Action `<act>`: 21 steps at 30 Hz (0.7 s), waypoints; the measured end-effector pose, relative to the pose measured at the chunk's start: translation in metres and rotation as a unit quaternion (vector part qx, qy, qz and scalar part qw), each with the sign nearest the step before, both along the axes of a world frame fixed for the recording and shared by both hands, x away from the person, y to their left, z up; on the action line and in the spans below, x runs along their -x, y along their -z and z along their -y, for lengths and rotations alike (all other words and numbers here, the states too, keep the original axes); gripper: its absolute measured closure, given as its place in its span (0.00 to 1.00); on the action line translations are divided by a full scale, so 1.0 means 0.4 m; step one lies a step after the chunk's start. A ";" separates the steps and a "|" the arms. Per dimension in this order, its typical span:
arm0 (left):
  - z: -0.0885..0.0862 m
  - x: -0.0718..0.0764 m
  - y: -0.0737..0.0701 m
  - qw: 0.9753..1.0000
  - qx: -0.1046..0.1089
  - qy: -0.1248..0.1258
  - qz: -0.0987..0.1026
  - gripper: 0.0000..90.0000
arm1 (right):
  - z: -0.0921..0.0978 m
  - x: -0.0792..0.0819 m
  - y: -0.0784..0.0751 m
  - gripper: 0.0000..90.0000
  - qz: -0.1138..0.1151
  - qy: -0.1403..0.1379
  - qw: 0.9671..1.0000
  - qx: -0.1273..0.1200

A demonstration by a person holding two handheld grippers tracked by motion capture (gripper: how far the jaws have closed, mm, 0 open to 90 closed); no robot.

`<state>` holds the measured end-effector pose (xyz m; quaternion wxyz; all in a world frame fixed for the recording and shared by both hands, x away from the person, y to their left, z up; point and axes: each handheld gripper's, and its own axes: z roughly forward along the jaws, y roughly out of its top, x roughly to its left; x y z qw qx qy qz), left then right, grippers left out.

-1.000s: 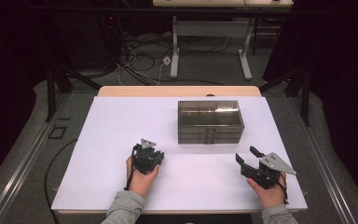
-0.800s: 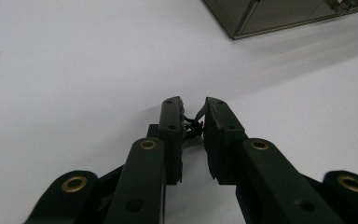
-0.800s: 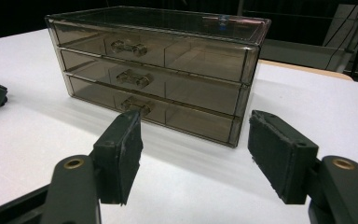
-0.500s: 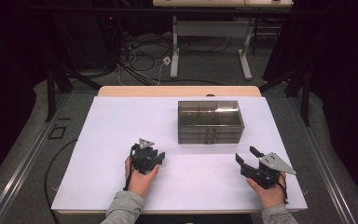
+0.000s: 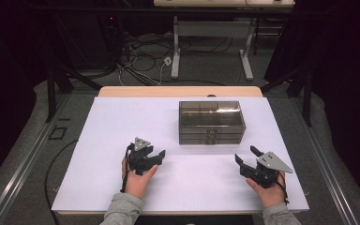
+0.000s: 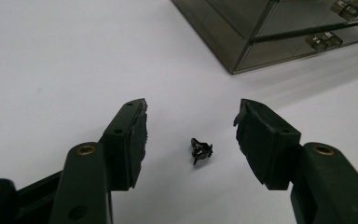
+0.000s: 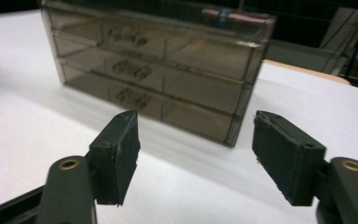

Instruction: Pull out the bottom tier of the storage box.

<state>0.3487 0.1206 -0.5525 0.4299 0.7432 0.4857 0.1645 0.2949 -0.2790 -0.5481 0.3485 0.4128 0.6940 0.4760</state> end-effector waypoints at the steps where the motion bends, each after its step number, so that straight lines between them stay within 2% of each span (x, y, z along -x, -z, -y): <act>1: -0.001 -0.001 -0.001 1.000 -0.005 0.002 0.006 0.46 | -0.004 -0.003 0.000 0.34 -0.003 -0.004 1.000 0.010; 4: -0.002 -0.001 -0.005 1.000 -0.012 0.005 0.019 0.42 | -0.023 -0.009 -0.008 0.32 0.007 -0.013 0.999 0.040; 6: -0.003 0.000 -0.007 1.000 -0.012 0.007 0.019 0.41 | -0.028 -0.009 -0.012 0.32 0.008 -0.015 0.999 0.047; 7: -0.002 0.000 -0.008 1.000 -0.005 0.006 0.026 0.40 | -0.041 -0.009 -0.019 0.32 0.007 -0.020 0.998 0.065; 10: -0.006 -0.002 -0.011 1.000 0.007 0.017 0.026 0.40 | -0.061 -0.006 -0.031 0.32 0.016 -0.026 0.995 0.096; 11: -0.009 -0.002 -0.013 0.999 0.021 0.022 0.032 0.40 | -0.069 -0.006 -0.035 0.32 0.020 -0.026 0.994 0.107; 13: -0.010 0.000 -0.017 0.999 0.017 0.025 0.036 0.40 | -0.081 -0.006 -0.042 0.32 0.034 -0.028 0.991 0.126; 14: -0.010 0.000 -0.017 0.999 0.017 0.025 0.036 0.40 | -0.081 -0.006 -0.042 0.32 0.034 -0.028 0.991 0.126; 15: -0.009 0.001 -0.018 0.999 0.016 0.025 0.043 0.40 | -0.091 -0.011 -0.049 0.31 0.036 -0.036 0.988 0.143; 17: -0.010 0.002 -0.021 0.998 0.005 0.027 0.049 0.40 | -0.102 -0.019 -0.052 0.28 0.027 -0.041 0.985 0.165; 19: -0.009 0.003 -0.020 0.998 0.006 0.026 0.050 0.40 | -0.110 -0.028 -0.051 0.27 0.033 -0.046 0.983 0.174; 20: -0.008 0.004 -0.020 0.998 0.007 0.025 0.049 0.40 | -0.110 -0.028 -0.051 0.27 0.033 -0.046 0.983 0.174; 21: -0.008 0.004 -0.021 0.998 -0.001 0.026 0.050 0.40 | -0.118 -0.038 -0.050 0.22 0.034 -0.033 0.982 0.182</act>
